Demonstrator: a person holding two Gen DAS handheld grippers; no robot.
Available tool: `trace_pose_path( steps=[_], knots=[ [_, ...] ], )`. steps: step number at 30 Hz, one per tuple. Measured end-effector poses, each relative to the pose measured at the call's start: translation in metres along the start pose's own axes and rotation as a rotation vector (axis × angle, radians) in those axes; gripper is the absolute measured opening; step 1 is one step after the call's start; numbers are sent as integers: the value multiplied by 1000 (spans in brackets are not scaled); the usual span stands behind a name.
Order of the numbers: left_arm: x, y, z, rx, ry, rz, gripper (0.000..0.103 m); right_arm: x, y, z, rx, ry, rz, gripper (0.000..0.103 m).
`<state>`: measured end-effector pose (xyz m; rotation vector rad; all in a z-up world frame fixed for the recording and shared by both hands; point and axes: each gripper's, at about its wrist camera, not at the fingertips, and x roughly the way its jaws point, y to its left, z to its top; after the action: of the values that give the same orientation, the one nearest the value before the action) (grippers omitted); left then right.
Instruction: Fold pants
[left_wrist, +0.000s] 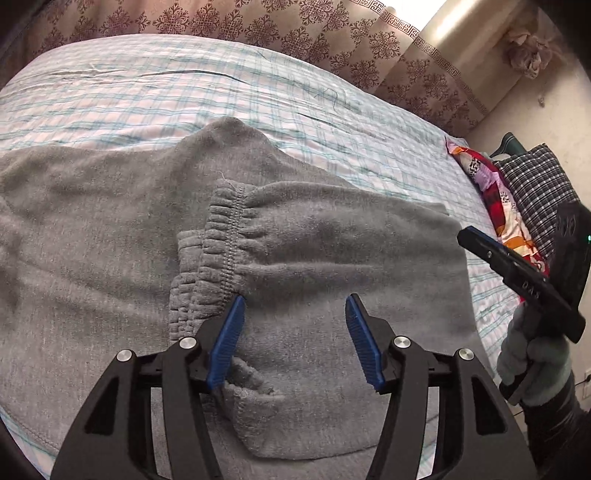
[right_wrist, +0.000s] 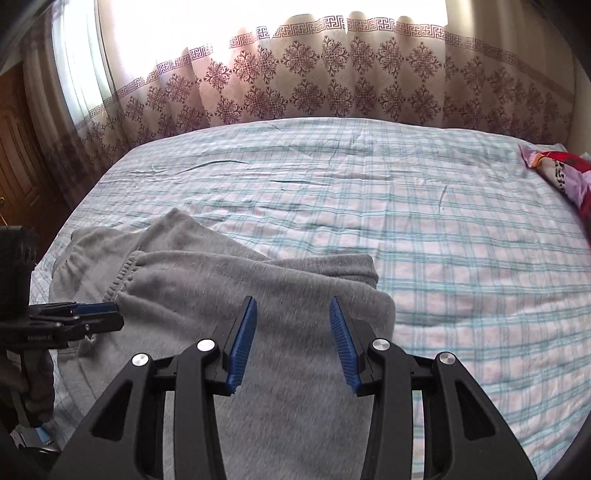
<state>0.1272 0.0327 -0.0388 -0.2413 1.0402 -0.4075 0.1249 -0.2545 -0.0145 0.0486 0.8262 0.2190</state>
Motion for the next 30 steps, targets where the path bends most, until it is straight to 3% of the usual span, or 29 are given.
trace_pose_path(
  steps=[7,15,25,30],
  knots=[
    [12,-7,-12,125,-30,78,59,55,-14,-1,50,112,-17,41],
    [17,-11,-15,174,-34,112,59,66,1,-8,-33,105,-107,41],
    [19,-19,-15,199,-20,153,61,12,-8,-20,25,45,-97,41],
    [17,-23,-14,195,-12,151,69,-9,-18,-45,54,63,-111,41]
  ],
)
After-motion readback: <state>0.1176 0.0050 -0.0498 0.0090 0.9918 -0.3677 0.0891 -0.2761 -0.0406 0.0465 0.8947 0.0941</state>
